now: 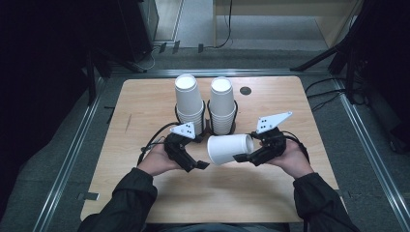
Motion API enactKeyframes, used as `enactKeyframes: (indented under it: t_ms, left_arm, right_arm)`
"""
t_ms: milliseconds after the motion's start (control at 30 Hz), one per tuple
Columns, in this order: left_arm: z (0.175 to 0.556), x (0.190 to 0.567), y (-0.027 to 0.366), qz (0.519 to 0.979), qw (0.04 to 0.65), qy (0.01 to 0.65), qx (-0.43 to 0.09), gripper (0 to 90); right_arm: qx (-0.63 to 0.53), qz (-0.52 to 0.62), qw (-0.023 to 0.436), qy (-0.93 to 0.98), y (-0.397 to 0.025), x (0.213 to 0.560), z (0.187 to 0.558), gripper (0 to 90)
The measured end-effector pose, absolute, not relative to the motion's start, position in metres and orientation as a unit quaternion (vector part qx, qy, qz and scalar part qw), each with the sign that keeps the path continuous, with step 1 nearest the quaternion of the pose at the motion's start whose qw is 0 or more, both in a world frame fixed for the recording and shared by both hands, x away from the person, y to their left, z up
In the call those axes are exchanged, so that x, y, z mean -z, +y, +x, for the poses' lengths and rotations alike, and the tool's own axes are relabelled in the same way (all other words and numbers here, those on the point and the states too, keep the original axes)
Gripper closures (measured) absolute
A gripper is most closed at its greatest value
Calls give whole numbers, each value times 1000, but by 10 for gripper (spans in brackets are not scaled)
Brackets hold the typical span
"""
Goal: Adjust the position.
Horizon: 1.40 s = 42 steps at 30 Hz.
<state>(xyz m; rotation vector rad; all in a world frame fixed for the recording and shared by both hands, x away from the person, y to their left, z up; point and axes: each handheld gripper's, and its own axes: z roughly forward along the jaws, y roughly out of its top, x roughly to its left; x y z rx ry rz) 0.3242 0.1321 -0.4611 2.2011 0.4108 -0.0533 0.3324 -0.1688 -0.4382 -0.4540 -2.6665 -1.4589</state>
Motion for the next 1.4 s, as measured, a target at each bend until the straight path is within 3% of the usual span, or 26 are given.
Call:
enactKeyframes:
  t_ms: [133, 667, 833, 1133, 1233, 1400]
  left_arm:
    - [328, 461, 128, 872, 459, 168, 35, 6]
    - [318, 464, 118, 862, 484, 146, 42, 6]
    - [316, 462, 123, 854, 499, 146, 35, 84]
    - [315, 460, 125, 867, 473, 151, 44, 134]
    - [315, 458, 127, 873, 461, 154, 45, 136]
    - [317, 459, 131, 885, 436, 158, 35, 136]
  right_arm:
    - [486, -142, 26, -862, -167, 437, 332, 237]
    - [527, -105, 74, -840, -146, 432, 331, 237]
    - [523, -97, 80, -843, -138, 435, 331, 241]
    - [505, -95, 87, -853, -135, 437, 332, 236]
    - [506, -103, 80, -853, -134, 437, 331, 151]
    - [484, -108, 77, -865, -139, 438, 333, 151]
